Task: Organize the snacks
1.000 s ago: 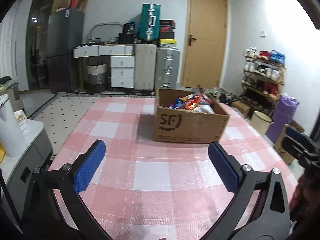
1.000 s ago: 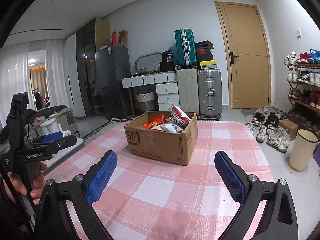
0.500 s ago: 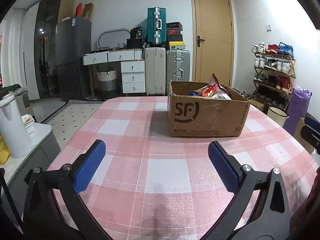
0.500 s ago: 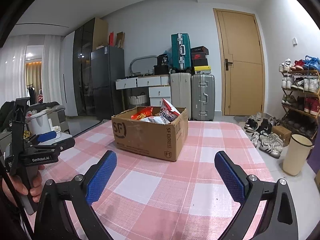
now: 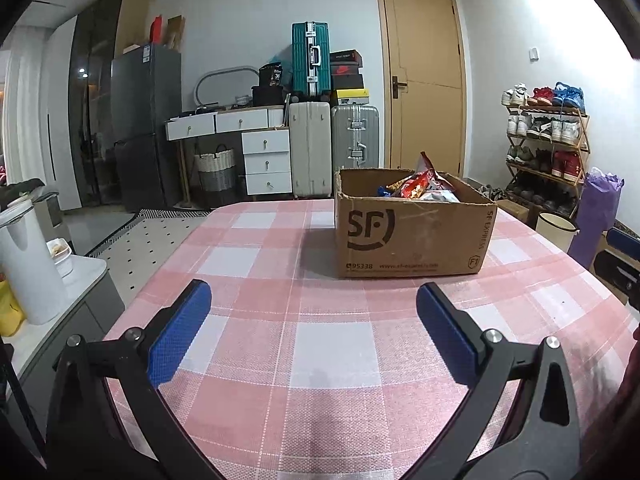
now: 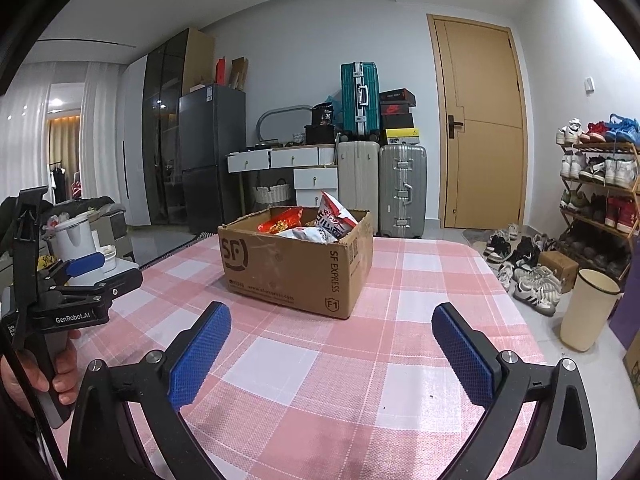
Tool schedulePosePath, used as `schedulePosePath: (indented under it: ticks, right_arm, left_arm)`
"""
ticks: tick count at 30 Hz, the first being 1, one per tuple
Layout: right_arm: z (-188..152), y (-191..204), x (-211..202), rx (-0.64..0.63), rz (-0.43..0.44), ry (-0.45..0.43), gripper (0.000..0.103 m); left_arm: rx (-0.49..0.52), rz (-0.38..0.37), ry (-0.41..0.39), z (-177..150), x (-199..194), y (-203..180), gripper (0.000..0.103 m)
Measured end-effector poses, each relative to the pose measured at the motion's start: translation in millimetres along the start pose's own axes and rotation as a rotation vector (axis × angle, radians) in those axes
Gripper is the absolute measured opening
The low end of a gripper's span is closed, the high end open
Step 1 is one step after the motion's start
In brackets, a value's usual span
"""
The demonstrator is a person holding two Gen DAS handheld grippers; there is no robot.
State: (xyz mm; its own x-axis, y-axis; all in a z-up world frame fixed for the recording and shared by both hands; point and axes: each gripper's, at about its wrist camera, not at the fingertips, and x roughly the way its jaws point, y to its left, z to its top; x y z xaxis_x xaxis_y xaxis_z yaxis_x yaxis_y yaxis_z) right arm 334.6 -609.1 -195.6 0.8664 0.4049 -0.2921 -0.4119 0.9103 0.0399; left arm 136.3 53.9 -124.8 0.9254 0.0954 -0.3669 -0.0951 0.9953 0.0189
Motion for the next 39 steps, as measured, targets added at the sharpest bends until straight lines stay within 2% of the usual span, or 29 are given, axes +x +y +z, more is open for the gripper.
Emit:
schedulePosePath:
  ticks: [7,12,39]
  right_arm:
    - [-0.7,2.4,0.7,-0.014,0.000,-0.003,0.102]
    - [-1.4,1.3,2.8,-0.006,-0.005,0.001,0.102]
    - [-1.9,-0.1,4.2,-0.005,-0.006,0.003,0.102]
  left_arm:
    - [-0.002,0.002,-0.009,0.5,-0.3,-1.0,0.102]
    - [-0.005,0.000,0.025,0.3,8.8,-1.4,0.102]
    - [-0.004,-0.002,-0.020,-4.2,0.3,0.1,0.102]
